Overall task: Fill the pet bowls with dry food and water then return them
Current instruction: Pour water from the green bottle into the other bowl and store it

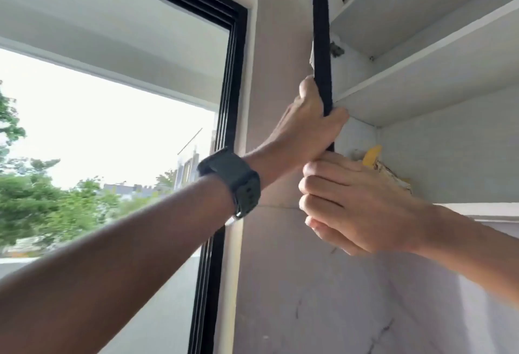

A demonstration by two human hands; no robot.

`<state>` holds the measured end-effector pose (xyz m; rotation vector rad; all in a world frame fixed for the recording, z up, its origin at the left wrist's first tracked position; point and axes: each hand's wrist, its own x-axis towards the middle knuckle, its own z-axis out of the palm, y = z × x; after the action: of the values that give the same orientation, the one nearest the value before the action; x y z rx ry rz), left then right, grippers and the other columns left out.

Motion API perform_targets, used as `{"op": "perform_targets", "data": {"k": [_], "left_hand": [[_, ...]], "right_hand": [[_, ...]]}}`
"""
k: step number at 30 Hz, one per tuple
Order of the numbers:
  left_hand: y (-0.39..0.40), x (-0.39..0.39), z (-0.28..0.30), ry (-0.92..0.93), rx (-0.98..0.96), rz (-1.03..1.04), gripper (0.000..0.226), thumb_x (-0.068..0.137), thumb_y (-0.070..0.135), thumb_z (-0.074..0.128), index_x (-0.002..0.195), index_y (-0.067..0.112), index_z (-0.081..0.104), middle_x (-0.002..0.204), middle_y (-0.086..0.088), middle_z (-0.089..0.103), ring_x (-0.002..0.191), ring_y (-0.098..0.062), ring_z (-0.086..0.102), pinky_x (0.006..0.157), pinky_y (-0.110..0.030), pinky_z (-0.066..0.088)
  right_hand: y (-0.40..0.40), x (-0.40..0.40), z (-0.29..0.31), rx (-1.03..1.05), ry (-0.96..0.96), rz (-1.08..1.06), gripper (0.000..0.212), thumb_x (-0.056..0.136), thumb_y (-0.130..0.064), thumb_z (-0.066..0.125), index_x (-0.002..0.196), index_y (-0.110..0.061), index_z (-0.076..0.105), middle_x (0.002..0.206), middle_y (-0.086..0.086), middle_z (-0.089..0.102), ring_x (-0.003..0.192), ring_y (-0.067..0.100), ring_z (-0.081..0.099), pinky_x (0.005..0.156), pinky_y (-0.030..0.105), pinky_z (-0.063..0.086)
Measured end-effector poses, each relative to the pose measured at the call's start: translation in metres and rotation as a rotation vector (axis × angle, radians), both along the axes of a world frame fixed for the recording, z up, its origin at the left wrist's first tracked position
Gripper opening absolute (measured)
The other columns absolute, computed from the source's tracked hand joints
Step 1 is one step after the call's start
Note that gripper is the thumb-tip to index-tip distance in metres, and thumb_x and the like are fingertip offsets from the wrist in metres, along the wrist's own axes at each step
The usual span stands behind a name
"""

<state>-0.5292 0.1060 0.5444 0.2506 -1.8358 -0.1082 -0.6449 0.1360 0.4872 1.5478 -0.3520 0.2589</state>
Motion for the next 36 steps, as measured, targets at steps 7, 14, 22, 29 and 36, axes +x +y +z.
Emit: {"op": "perform_targets", "data": {"k": [7,14,22,29,36], "left_hand": [[0.041,-0.125,0.001,-0.054,-0.033,-0.288,0.077,0.084,0.015,0.047,0.147,0.003,0.004,0.155,-0.013,0.009,0.145,-0.025,0.006,0.119,-0.037,0.009],[0.064,-0.202,0.003,-0.102,-0.004,-0.256,0.082,0.086,0.004,0.040,0.148,0.003,-0.013,0.157,-0.019,-0.020,0.145,-0.032,-0.021,0.117,-0.043,-0.008],[0.076,-0.253,0.003,-0.180,-0.002,-0.166,0.076,0.093,0.012,0.037,0.148,0.004,-0.016,0.156,-0.019,-0.024,0.144,-0.033,-0.023,0.117,-0.044,-0.010],[0.071,-0.293,-0.002,-0.180,-0.076,-0.077,0.071,0.100,0.022,0.032,0.147,0.006,-0.020,0.154,-0.021,-0.026,0.143,-0.035,-0.024,0.116,-0.046,-0.011],[0.059,-0.331,-0.016,-0.126,-0.137,0.002,0.074,0.101,0.033,0.034,0.148,0.007,-0.018,0.156,-0.021,-0.022,0.145,-0.036,-0.019,0.117,-0.048,-0.007]], "right_hand": [[0.080,-0.107,-0.006,-0.144,0.007,-0.494,0.043,0.097,-0.023,0.031,0.091,-0.003,0.068,0.098,0.015,0.068,0.103,0.032,0.051,0.110,0.042,0.027],[0.114,-0.180,-0.006,-0.138,0.056,-0.746,0.036,0.099,-0.025,0.033,0.122,-0.003,0.049,0.119,0.015,0.065,0.121,0.029,0.045,0.114,0.041,0.022],[0.127,-0.228,-0.015,-0.105,-0.058,-0.922,0.047,0.101,-0.021,0.022,0.126,-0.001,0.057,0.127,0.016,0.061,0.123,0.029,0.055,0.115,0.042,0.017],[0.123,-0.253,-0.022,-0.072,-0.156,-0.978,0.045,0.094,-0.025,0.036,0.126,-0.005,0.059,0.128,0.013,0.061,0.124,0.026,0.054,0.110,0.042,0.033],[0.126,-0.267,-0.032,0.015,-0.305,-1.036,0.043,0.089,-0.020,0.040,0.126,-0.004,0.056,0.131,0.012,0.057,0.126,0.028,0.049,0.114,0.035,0.024]]}}
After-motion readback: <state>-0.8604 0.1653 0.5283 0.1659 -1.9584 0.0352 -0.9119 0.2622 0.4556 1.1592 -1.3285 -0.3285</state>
